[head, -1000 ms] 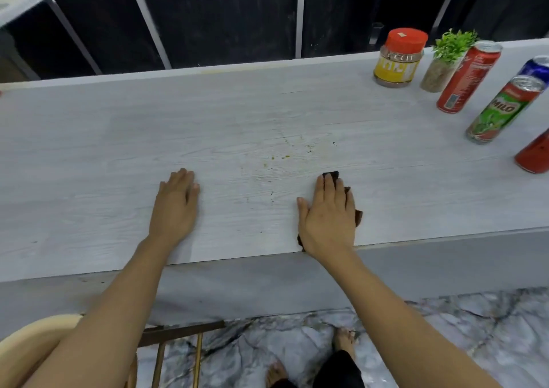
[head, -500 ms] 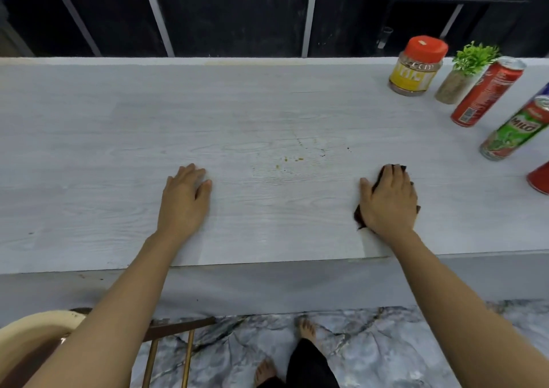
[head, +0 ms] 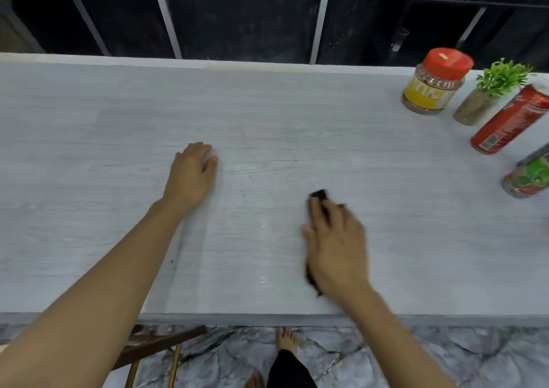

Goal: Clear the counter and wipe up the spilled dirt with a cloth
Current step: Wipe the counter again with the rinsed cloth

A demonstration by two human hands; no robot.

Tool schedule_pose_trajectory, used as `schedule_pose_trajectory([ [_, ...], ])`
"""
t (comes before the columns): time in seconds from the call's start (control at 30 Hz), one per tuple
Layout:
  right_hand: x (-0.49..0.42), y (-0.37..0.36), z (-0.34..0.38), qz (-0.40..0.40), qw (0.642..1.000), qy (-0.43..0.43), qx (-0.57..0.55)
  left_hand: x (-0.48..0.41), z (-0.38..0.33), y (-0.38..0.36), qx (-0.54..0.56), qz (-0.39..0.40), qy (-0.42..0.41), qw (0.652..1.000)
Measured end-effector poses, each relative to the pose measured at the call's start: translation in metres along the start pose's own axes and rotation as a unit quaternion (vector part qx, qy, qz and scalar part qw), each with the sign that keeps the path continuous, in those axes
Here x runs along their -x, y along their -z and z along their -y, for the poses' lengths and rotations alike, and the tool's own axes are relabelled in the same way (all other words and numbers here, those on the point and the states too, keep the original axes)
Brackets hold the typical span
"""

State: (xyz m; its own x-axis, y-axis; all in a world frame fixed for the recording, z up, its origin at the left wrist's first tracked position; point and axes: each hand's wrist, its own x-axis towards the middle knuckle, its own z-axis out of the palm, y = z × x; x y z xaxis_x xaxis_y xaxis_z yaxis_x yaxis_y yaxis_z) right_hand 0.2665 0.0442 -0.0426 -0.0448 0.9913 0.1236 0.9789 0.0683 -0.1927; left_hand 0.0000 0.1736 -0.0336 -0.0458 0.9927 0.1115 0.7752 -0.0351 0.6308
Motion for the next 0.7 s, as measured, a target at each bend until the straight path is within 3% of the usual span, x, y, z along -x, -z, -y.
schedule_pose_trajectory([
  [0.1,-0.055,0.009,-0.056,-0.007,0.992,-0.123,-0.004,-0.004,0.003,-0.01,-0.082,-0.002,-0.012,0.997],
  [0.2,-0.126,-0.002,-0.039,0.012,0.989,-0.145,-0.01,-0.004,0.003,-0.015,-0.105,-0.009,-0.012,0.994],
  [0.3,-0.163,-0.019,0.022,0.045,0.998,-0.042,-0.007,-0.006,0.004,-0.014,-0.093,-0.013,-0.011,0.996],
  [0.4,-0.125,-0.018,0.066,0.084,0.986,0.134,-0.051,-0.013,0.004,-0.003,-0.029,-0.035,-0.009,0.999],
  [0.47,-0.093,-0.008,0.055,0.091,0.972,0.199,-0.084,-0.022,0.01,0.003,-0.017,-0.043,0.001,0.999],
  [0.57,-0.096,-0.004,-0.002,0.042,0.988,0.131,-0.075,-0.03,0.017,0.0,-0.053,-0.032,0.001,0.998],
  [0.7,-0.179,-0.013,-0.032,0.008,0.999,-0.001,-0.039,-0.03,0.015,-0.011,-0.107,-0.031,-0.001,0.994],
])
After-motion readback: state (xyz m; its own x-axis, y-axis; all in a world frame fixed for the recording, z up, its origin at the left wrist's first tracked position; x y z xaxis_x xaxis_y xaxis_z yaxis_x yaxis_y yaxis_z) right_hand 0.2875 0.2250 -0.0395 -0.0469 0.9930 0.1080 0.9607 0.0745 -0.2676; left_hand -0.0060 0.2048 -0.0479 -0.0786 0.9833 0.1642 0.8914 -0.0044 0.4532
